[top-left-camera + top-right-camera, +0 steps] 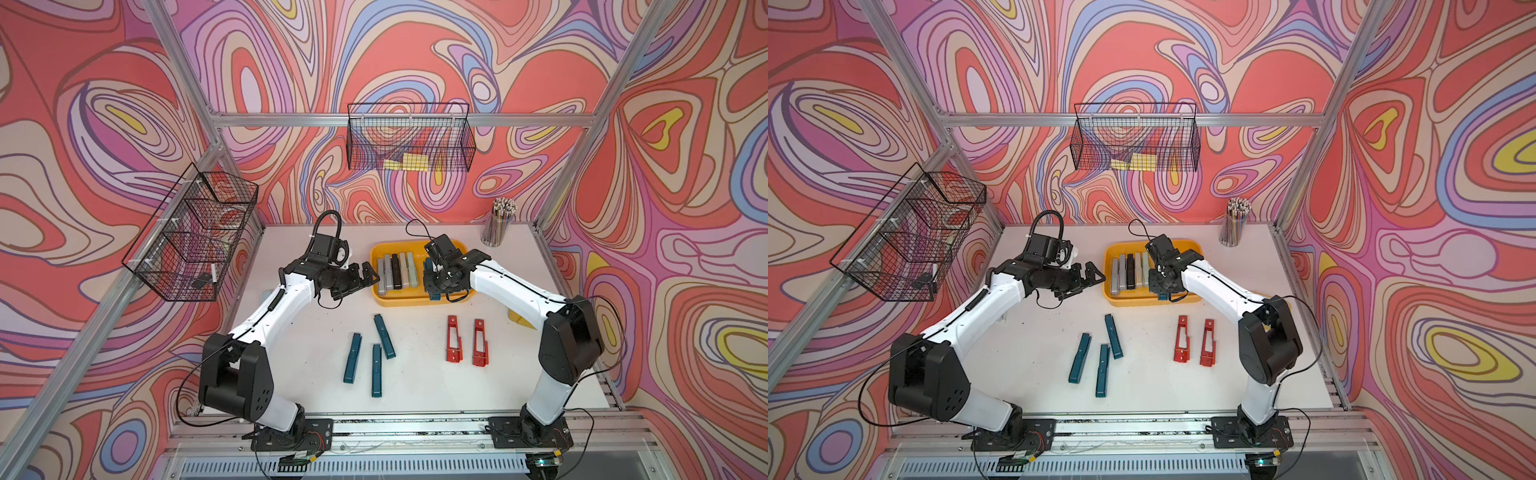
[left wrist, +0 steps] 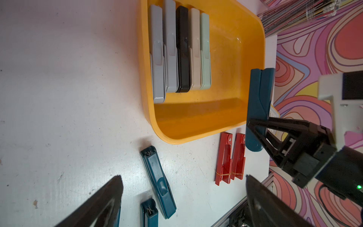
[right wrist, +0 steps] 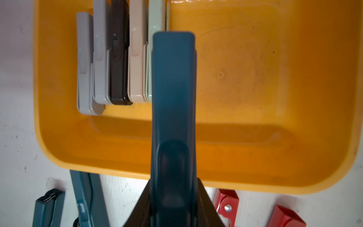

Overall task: Put the pruning pliers into the storage box
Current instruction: Pick up the pruning pliers from the center of the board, then place the pruning pliers in the storage box.

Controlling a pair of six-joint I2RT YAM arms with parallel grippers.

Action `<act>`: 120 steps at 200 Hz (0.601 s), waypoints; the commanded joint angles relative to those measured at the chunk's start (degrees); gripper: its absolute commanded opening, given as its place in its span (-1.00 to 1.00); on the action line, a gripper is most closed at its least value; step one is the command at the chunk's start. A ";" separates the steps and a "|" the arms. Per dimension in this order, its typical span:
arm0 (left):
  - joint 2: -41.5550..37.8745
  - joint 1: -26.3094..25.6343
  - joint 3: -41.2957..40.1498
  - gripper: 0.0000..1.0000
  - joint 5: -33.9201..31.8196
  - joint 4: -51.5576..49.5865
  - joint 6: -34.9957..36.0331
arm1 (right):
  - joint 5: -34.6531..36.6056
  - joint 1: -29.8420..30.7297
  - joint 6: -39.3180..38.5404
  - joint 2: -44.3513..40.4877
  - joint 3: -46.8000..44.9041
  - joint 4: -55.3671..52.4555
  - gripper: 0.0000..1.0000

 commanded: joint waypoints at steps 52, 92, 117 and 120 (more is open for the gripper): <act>7.29 -0.12 6.94 0.98 -1.81 2.36 -0.55 | -4.35 -5.27 -6.15 5.13 4.27 4.91 -1.00; 9.61 -0.09 7.58 0.98 -0.53 4.52 -1.37 | -5.31 -6.89 -7.09 8.59 6.92 6.35 -1.00; 10.19 -0.12 7.85 0.98 -0.52 5.26 -1.52 | -5.41 -7.51 -7.63 10.84 8.51 7.06 -1.00; 10.27 -0.12 7.86 0.98 -0.65 5.34 -1.50 | -5.44 -7.51 -7.70 11.10 8.58 7.18 -1.00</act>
